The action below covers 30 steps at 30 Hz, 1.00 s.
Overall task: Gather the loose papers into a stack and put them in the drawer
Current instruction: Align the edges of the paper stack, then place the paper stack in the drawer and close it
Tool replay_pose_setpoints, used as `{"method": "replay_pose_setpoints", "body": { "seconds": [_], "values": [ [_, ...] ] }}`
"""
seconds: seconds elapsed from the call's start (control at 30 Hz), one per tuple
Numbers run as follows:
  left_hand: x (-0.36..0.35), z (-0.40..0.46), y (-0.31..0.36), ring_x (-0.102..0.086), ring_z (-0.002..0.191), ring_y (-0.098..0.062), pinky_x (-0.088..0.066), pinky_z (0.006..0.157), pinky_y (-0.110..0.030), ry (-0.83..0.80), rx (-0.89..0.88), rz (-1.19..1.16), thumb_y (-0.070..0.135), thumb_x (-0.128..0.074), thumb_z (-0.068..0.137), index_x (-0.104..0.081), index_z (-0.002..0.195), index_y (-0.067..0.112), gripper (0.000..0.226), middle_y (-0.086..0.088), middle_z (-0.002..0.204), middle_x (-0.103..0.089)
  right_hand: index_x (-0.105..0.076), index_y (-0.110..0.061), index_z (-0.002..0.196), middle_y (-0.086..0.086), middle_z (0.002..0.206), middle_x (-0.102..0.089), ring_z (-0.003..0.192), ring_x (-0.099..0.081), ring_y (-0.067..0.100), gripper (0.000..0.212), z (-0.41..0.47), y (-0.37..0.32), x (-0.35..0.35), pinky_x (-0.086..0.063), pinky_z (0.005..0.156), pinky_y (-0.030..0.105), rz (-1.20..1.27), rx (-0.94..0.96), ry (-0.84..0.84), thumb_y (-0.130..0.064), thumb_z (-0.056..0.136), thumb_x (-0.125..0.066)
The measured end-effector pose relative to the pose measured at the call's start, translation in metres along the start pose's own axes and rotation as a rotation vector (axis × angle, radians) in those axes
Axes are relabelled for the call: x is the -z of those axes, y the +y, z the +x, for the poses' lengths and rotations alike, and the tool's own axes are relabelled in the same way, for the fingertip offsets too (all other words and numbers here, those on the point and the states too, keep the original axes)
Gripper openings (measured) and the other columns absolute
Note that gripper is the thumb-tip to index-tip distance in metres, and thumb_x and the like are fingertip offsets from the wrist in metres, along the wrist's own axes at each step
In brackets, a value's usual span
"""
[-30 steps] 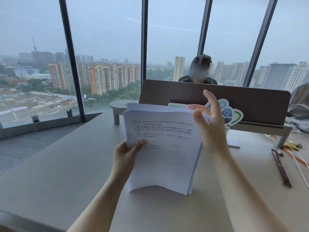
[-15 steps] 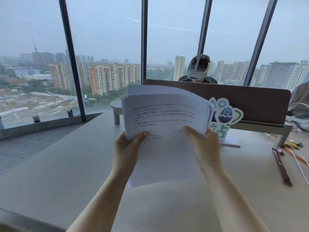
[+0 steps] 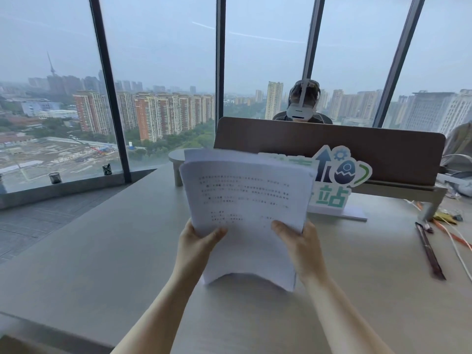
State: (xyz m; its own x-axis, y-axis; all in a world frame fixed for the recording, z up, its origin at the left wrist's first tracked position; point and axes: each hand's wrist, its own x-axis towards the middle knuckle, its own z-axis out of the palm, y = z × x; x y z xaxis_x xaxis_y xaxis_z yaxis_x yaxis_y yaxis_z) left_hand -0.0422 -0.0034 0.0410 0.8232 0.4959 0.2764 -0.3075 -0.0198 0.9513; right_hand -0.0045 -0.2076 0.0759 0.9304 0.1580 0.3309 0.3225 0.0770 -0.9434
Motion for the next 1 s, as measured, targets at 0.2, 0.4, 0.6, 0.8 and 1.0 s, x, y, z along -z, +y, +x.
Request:
{"method": "replay_pose_setpoints", "body": {
  "seconds": [0.2,0.4,0.6,0.8,1.0],
  "values": [
    [-0.002,-0.004,-0.011,-0.068,0.069,-0.017,-0.054,0.061,-0.029,0.0,0.019,0.034,0.013,-0.081,0.072,-0.073,0.083,0.002,0.018,0.0,0.071,-0.074,-0.078,-0.014,0.089,-0.003,0.08,-0.08,0.076,-0.076,0.012,0.024,-0.008,0.015,-0.002,-0.057,0.061,0.02,0.02,-0.093,0.003,0.004,0.089,-0.061],
    [0.016,-0.016,-0.058,-0.074,0.083,-0.024,-0.057,0.074,-0.039,-0.076,0.171,0.123,0.011,-0.078,0.076,-0.076,0.082,0.013,0.007,0.002,0.076,-0.077,-0.072,-0.026,0.096,-0.008,0.088,-0.08,0.089,-0.075,0.019,0.026,-0.024,0.053,0.001,-0.058,0.074,0.032,-0.107,-0.228,0.017,-0.003,0.092,-0.06],
    [0.028,-0.018,-0.052,-0.064,0.074,-0.018,-0.052,0.073,-0.035,-0.046,0.132,0.07,0.013,-0.076,0.073,-0.073,0.074,0.014,0.003,0.002,0.075,-0.072,-0.067,-0.025,0.084,-0.008,0.072,-0.07,0.061,-0.062,0.01,0.015,-0.028,0.047,-0.011,-0.047,0.06,0.025,-0.267,-0.153,0.007,-0.014,0.092,-0.06],
    [0.082,-0.02,-0.019,-0.064,0.069,-0.016,-0.051,0.069,-0.036,0.003,0.076,0.084,0.012,-0.073,0.074,-0.072,0.077,0.016,0.005,0.006,0.07,-0.072,-0.045,-0.017,0.066,-0.008,0.05,-0.041,0.049,-0.035,0.016,0.014,-0.036,0.028,-0.059,-0.03,0.052,0.034,-0.27,-0.064,-0.058,-0.02,0.079,-0.048],
    [0.179,-0.046,0.026,-0.066,0.068,-0.016,-0.055,0.07,-0.037,0.151,0.065,0.147,0.017,-0.072,0.066,-0.069,0.084,0.017,0.018,0.008,0.069,-0.074,-0.059,-0.023,0.084,-0.015,0.058,-0.058,0.054,-0.049,0.01,0.014,-0.07,0.009,-0.141,-0.04,0.056,0.03,-0.125,-0.023,-0.184,-0.014,0.08,-0.049]
  ]
}}
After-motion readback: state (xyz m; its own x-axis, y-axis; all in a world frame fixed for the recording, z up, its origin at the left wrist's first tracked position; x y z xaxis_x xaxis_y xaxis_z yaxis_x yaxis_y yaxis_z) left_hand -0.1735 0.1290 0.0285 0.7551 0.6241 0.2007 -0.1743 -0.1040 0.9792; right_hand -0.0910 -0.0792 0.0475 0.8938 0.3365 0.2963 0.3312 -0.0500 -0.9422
